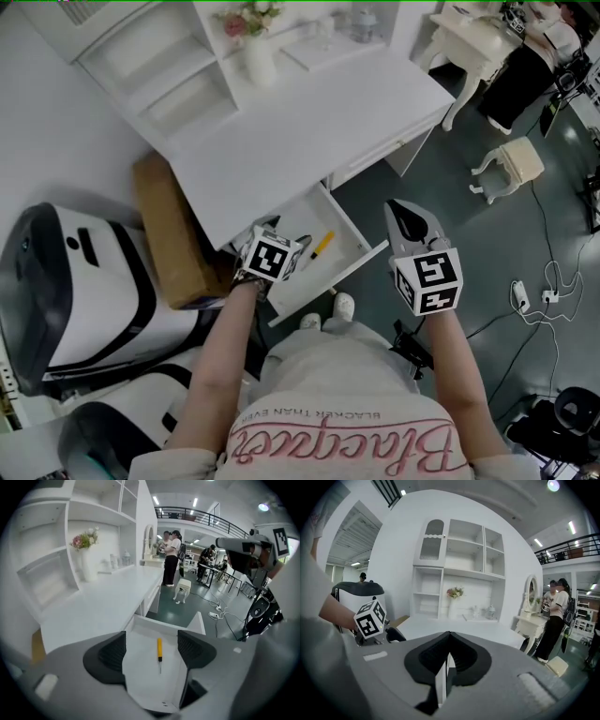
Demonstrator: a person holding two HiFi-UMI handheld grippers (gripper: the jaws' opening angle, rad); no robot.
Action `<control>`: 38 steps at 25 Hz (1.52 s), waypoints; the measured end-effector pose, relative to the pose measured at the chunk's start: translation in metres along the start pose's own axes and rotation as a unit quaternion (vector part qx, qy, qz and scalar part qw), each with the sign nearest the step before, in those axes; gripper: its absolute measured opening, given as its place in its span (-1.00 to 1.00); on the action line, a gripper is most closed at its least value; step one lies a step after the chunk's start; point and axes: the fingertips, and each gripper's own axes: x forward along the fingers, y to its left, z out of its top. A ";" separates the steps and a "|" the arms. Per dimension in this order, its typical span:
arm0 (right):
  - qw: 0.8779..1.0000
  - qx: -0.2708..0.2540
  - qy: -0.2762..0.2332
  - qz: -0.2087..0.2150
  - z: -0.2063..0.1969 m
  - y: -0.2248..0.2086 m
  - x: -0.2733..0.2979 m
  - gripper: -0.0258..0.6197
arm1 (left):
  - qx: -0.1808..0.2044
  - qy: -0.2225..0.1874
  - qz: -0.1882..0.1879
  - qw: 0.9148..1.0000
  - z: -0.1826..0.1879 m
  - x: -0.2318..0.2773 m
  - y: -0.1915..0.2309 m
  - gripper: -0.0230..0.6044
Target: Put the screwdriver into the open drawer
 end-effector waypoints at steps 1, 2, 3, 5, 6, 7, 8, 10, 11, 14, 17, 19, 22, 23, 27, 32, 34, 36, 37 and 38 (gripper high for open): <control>1.000 -0.001 -0.004 -0.002 0.004 0.000 -0.001 -0.92 | -0.002 -0.013 0.002 1.000 0.007 -0.008 0.002 0.24; 1.000 -0.002 -0.009 -0.005 0.008 0.000 -0.003 -0.92 | -0.004 -0.026 0.004 1.000 0.013 -0.016 0.004 0.23; 1.000 -0.003 -0.015 -0.008 0.013 0.000 -0.004 -0.92 | -0.005 -0.039 0.006 0.999 0.019 -0.023 0.006 0.23; 0.999 -0.005 -0.028 -0.014 0.022 0.000 -0.006 -0.92 | -0.002 -0.063 0.012 0.998 0.032 -0.038 0.010 0.21; 0.999 -0.006 -0.034 -0.017 0.026 0.001 -0.007 -0.92 | -0.001 -0.076 0.017 0.997 0.038 -0.044 0.013 0.19; 0.999 -0.006 -0.039 -0.019 0.030 0.001 -0.009 -0.92 | -0.001 -0.089 0.022 0.996 0.044 -0.051 0.015 0.16; 0.999 -0.007 -0.044 -0.020 0.033 0.002 -0.010 -0.92 | -0.002 -0.105 0.026 0.994 0.050 -0.057 0.018 0.12; 0.998 -0.009 -0.052 -0.024 0.040 0.003 -0.012 -0.92 | -0.006 -0.137 0.035 0.990 0.062 -0.070 0.022 0.03; 0.998 -0.009 -0.056 -0.026 0.044 0.004 -0.013 -0.92 | -0.007 -0.152 0.038 0.988 0.067 -0.077 0.024 0.00; 0.997 -0.011 -0.068 -0.034 0.053 0.004 -0.015 -0.92 | -0.007 -0.197 0.048 0.979 0.083 -0.098 0.028 -0.10; 0.996 -0.009 -0.080 -0.041 0.063 0.003 -0.018 -0.92 | -0.008 -0.237 0.056 0.970 0.097 -0.119 0.030 -0.22; 0.995 -0.008 -0.087 -0.043 0.069 0.001 -0.020 -0.92 | -0.005 -0.260 0.066 0.963 0.105 -0.133 0.032 -0.32; 0.994 -0.006 -0.095 -0.046 0.076 -0.001 -0.022 -0.92 | -0.001 -0.293 0.085 0.952 0.115 -0.155 0.035 -0.45; 0.994 -0.005 -0.098 -0.047 0.078 -0.001 -0.022 -0.92 | -0.002 -0.305 0.091 0.948 0.117 -0.162 0.036 -0.51; 0.993 -0.007 -0.107 -0.048 0.086 -0.001 -0.024 -0.92 | -0.010 -0.351 0.118 0.929 0.128 -0.190 0.043 -0.73; 0.992 -0.018 -0.115 -0.046 0.094 0.000 -0.026 -0.92 | -0.010 -0.385 0.147 0.911 0.138 -0.214 0.052 -0.88; 0.992 -0.020 -0.117 -0.042 0.096 0.001 -0.026 -0.92 | -0.007 -0.390 0.150 0.908 0.140 -0.218 0.054 -0.87; 0.992 -0.023 -0.120 -0.039 0.098 0.001 -0.026 -0.92 | -0.006 -0.397 0.152 0.905 0.143 -0.223 0.054 -0.88; 0.992 -0.025 -0.121 -0.039 0.099 0.001 -0.026 -0.92 | -0.005 -0.401 0.154 0.903 0.145 -0.225 0.054 -0.87; 0.991 -0.028 -0.122 -0.040 0.100 0.001 -0.027 -0.92 | -0.004 -0.405 0.155 0.901 0.147 -0.228 0.053 -0.87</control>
